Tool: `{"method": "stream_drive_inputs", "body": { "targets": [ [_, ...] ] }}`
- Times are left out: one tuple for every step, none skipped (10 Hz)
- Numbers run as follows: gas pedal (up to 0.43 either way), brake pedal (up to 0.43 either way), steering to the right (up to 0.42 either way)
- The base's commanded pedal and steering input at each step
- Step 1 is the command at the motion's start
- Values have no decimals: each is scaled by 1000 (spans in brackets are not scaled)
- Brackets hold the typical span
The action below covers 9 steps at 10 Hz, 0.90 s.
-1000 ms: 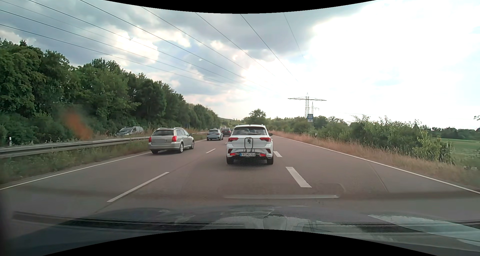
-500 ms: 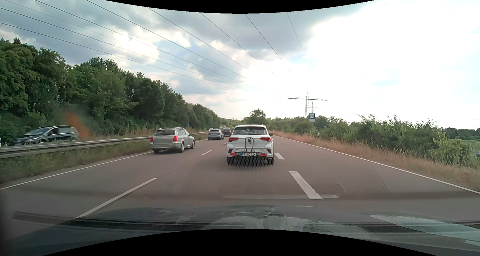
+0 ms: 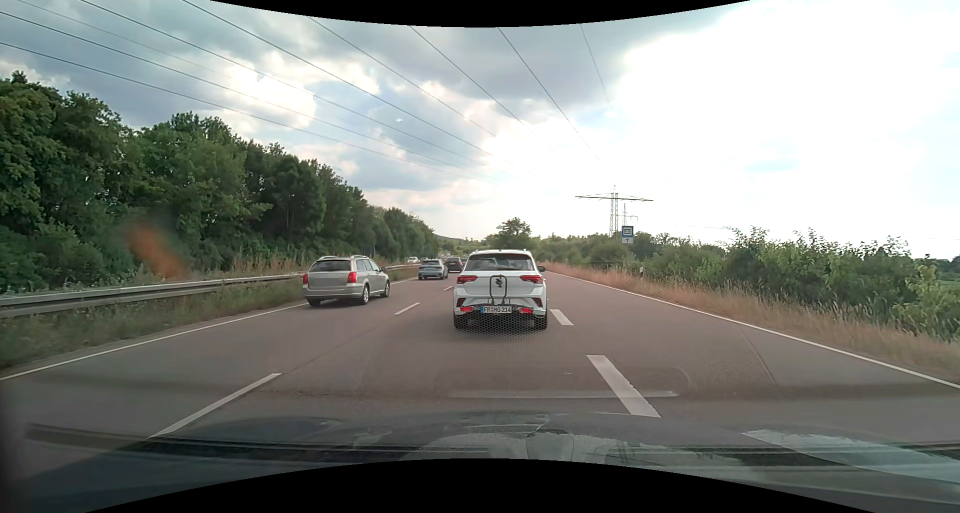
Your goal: Follow the waypoints while adhering to traffic rules and regulations
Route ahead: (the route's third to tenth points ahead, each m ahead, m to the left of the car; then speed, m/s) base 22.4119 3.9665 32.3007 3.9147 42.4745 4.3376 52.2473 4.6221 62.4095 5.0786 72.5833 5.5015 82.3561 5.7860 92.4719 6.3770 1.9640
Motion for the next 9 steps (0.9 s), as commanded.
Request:
{"method": "stream_drive_inputs", "body": {
  "targets": [
    [0,0,15],
    [0,0,20],
    [0,0,17],
    [0,0,14],
    [0,0,11],
    [0,0,10],
    [0,0,8],
    [0,0,1],
    [0,0,-2]
  ]
}}
